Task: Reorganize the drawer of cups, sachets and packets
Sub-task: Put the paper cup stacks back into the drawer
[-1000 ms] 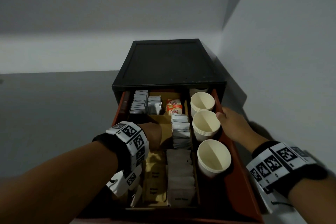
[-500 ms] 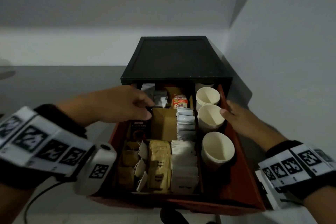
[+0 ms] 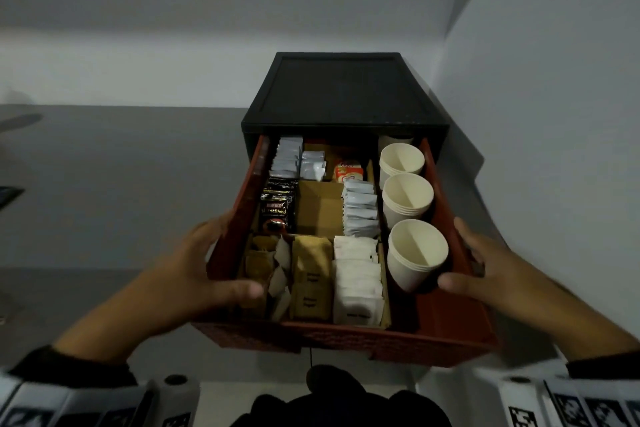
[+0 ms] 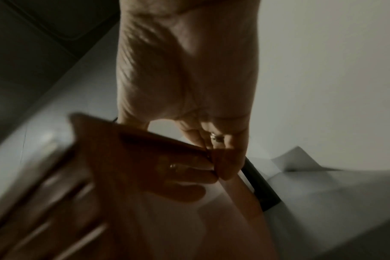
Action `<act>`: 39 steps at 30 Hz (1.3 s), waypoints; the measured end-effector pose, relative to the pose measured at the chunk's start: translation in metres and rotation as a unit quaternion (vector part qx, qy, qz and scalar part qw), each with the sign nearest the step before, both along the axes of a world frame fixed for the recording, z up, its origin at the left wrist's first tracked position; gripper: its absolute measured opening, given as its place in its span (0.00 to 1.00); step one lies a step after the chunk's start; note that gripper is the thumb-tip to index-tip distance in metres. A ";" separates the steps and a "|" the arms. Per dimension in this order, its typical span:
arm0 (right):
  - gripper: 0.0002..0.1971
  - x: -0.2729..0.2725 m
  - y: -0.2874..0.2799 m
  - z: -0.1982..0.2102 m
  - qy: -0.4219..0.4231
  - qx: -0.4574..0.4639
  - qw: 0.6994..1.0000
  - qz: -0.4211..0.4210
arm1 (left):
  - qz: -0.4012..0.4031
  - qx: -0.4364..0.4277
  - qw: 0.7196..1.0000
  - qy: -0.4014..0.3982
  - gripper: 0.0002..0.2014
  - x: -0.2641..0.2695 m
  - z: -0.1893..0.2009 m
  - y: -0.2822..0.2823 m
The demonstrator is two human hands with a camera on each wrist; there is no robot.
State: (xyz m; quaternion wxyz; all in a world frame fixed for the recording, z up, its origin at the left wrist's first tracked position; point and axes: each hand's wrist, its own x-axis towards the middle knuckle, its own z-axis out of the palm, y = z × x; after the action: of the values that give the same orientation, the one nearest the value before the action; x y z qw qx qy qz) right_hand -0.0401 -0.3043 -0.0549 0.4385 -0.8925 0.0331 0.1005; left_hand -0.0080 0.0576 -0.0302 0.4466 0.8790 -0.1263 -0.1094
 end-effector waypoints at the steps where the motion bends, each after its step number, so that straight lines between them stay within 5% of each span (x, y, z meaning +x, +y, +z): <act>1: 0.79 -0.006 0.001 -0.003 0.000 0.013 1.000 -0.002 | -0.007 -0.003 1.000 0.005 0.54 -0.004 -0.006 0.001; 6: 0.76 -0.030 0.011 -0.010 0.033 0.029 0.999 -0.006 | 0.006 0.077 0.997 -0.032 0.74 -0.012 -0.042 0.004; 12: 0.68 -0.030 0.013 -0.013 0.049 -0.049 0.997 0.028 | 0.035 0.052 0.997 -0.046 0.74 -0.013 -0.044 -0.002; 16: 0.68 -0.020 0.006 -0.012 -0.001 -0.030 1.000 0.004 | 0.041 0.070 0.996 -0.038 0.77 -0.006 -0.039 -0.010; 19: 0.67 -0.004 0.001 -0.010 -0.027 -0.019 0.999 -0.009 | 0.052 0.097 0.994 -0.029 0.69 0.011 -0.037 -0.016; 24: 0.64 0.027 -0.009 -0.002 -0.038 -0.008 0.999 -0.015 | 0.066 0.125 0.989 -0.038 0.68 0.039 -0.033 -0.028; 39: 0.67 0.118 -0.017 0.005 -0.046 -0.112 0.993 -0.006 | 0.055 0.194 0.979 -0.042 0.70 0.128 -0.020 -0.053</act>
State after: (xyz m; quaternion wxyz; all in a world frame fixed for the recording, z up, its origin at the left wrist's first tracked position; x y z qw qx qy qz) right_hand 0.0782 -0.3210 -0.0499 0.3370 -0.9396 0.0294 0.0523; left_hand 0.1196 0.0049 -0.0503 0.2674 0.9583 -0.0729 -0.0703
